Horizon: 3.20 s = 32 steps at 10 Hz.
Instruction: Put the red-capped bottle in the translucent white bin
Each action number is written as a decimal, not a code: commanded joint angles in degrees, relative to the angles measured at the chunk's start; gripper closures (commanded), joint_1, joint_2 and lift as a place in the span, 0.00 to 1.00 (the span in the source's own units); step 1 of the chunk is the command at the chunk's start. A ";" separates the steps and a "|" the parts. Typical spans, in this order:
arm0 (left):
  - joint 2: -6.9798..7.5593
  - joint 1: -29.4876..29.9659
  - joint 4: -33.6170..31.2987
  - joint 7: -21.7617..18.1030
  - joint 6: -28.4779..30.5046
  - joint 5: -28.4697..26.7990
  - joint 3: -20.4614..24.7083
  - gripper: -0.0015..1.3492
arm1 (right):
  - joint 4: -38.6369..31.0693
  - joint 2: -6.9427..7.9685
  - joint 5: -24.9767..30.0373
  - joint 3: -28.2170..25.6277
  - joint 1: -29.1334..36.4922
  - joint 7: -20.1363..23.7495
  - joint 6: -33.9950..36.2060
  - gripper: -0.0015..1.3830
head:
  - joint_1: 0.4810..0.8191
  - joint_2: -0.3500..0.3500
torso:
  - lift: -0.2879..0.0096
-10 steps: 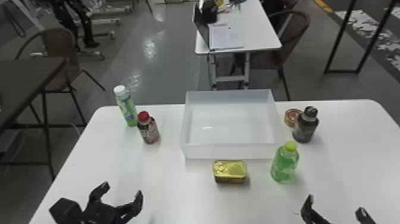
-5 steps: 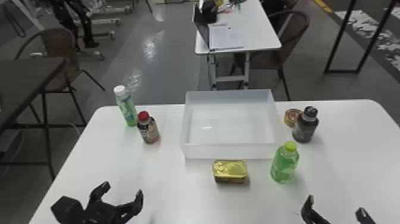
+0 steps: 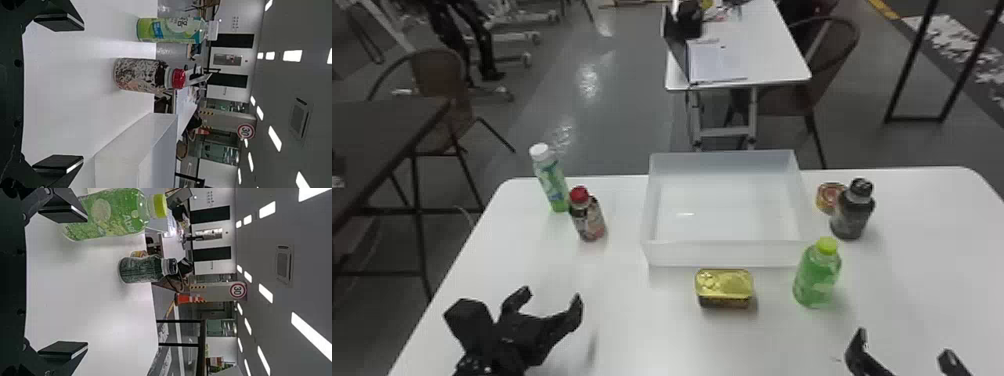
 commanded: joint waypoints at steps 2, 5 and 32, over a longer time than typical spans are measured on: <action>1.49 -5.64 4.46 0.02 1.20 -1.50 0.49 0.08 | 0.05 0.00 0.00 0.07 -0.10 0.05 0.00 0.11 | 0.63 0.70 | 0.71; 5.97 -15.49 12.10 -2.36 3.83 -5.10 -0.30 0.08 | 0.32 0.00 -0.09 0.07 -0.54 0.49 0.00 0.11 | 0.63 0.73 | 0.71; 6.50 -33.33 10.78 -5.26 11.13 -9.85 -17.44 0.61 | 1.46 -0.35 -2.29 -0.02 -1.42 2.60 -0.62 0.11 | 0.63 0.54 | 0.71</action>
